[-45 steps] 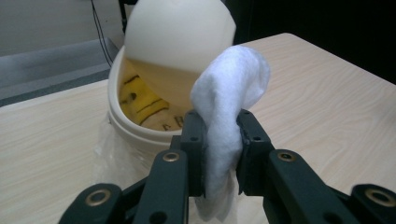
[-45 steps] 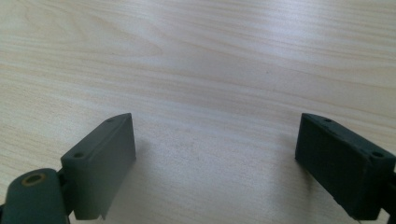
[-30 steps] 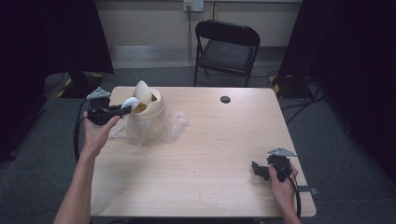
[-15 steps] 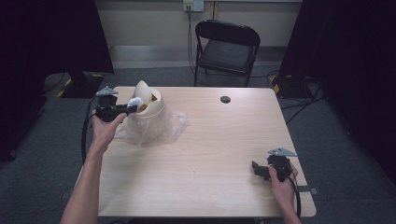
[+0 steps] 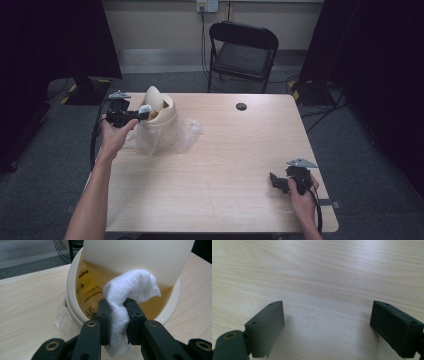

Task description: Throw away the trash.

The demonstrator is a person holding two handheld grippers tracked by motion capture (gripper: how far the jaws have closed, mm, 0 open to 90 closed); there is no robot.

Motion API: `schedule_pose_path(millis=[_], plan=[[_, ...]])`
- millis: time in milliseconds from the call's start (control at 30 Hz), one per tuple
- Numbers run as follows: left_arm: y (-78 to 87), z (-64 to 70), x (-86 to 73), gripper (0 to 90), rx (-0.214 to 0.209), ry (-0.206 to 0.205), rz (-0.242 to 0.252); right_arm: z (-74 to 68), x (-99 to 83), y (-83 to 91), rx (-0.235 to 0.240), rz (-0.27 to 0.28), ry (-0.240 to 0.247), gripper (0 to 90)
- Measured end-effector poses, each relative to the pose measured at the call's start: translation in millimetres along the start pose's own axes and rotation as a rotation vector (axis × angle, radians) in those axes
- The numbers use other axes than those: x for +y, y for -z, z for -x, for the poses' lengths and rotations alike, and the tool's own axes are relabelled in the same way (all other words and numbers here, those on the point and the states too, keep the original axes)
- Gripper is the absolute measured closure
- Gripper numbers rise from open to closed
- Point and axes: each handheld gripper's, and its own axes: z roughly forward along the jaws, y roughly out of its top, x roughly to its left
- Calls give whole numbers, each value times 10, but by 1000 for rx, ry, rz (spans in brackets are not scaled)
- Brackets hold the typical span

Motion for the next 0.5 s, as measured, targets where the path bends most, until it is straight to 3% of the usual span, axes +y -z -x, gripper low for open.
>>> schedule_pose_path(millis=[133,300,433,500], plan=[[-27,42,66,762,30,-39,-44,0,0,0,0,0,0,112],[-92,27,90,762,28,-11,-59,0,0,0,0,0,0,112],[-130,63,136,762,51,-65,-107,0,0,0,0,0,0,112],[-147,60,153,761,54,-64,-123,0,0,0,0,1,0,112]])
